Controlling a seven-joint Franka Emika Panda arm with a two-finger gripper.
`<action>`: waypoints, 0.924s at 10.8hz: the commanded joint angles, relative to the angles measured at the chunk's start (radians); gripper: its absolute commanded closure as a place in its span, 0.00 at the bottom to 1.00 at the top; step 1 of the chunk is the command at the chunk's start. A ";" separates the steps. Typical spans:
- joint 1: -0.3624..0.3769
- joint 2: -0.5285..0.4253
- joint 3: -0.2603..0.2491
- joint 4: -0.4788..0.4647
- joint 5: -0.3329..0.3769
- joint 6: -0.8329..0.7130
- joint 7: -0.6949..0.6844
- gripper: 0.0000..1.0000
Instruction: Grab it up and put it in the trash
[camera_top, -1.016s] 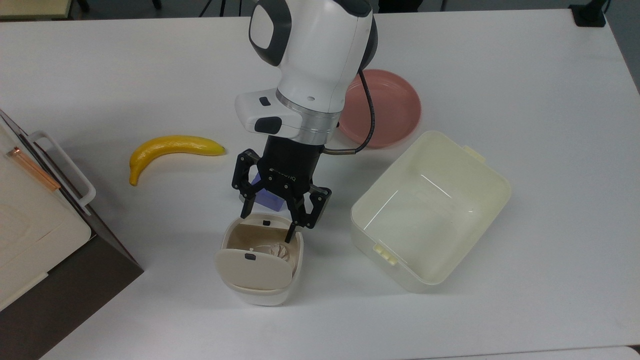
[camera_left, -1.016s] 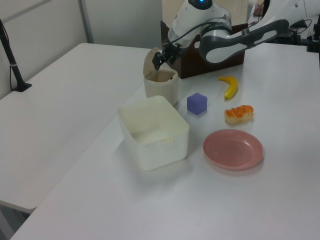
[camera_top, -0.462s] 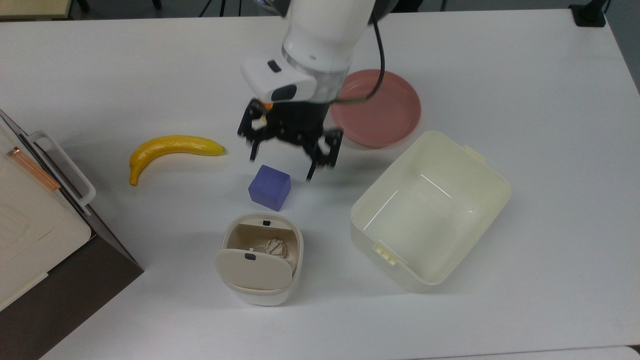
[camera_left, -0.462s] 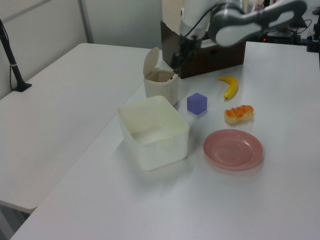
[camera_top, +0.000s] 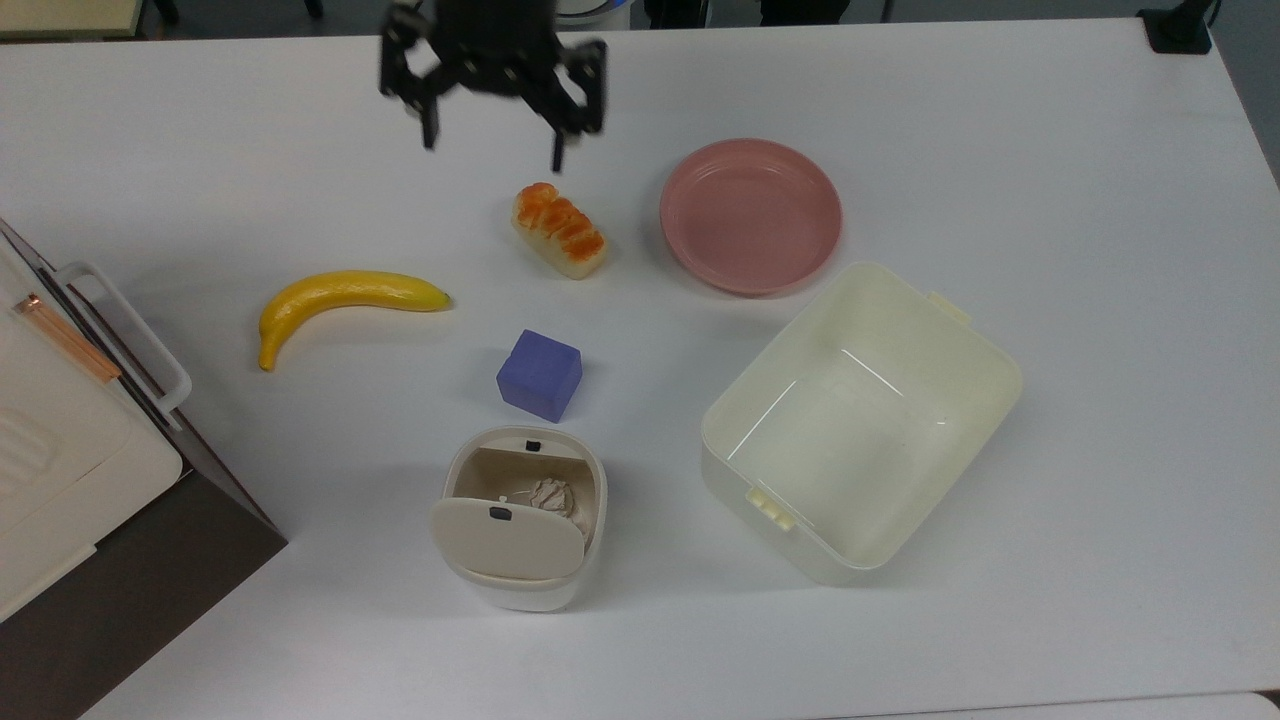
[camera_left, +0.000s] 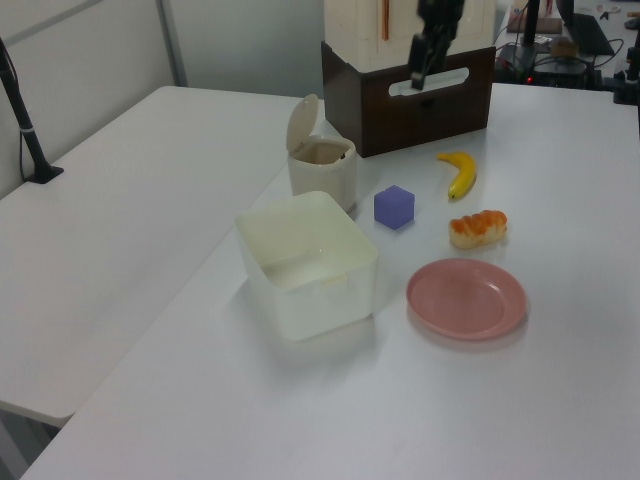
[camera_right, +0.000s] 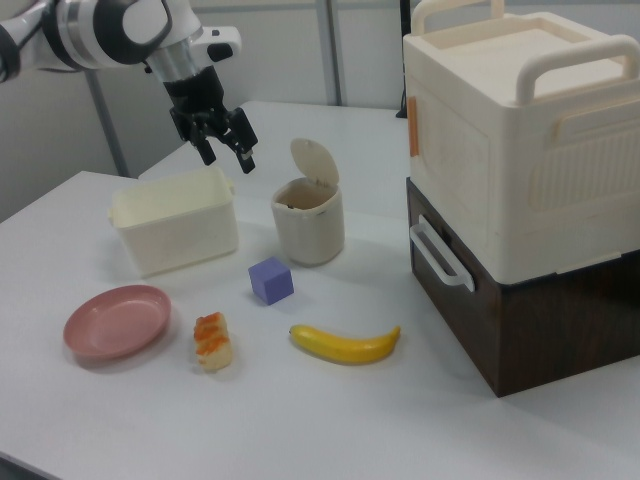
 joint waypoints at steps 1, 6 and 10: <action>0.014 -0.124 -0.039 -0.095 0.069 -0.101 -0.020 0.00; 0.020 -0.172 -0.059 -0.140 0.091 -0.109 -0.021 0.00; 0.020 -0.169 -0.059 -0.141 0.091 -0.106 -0.023 0.00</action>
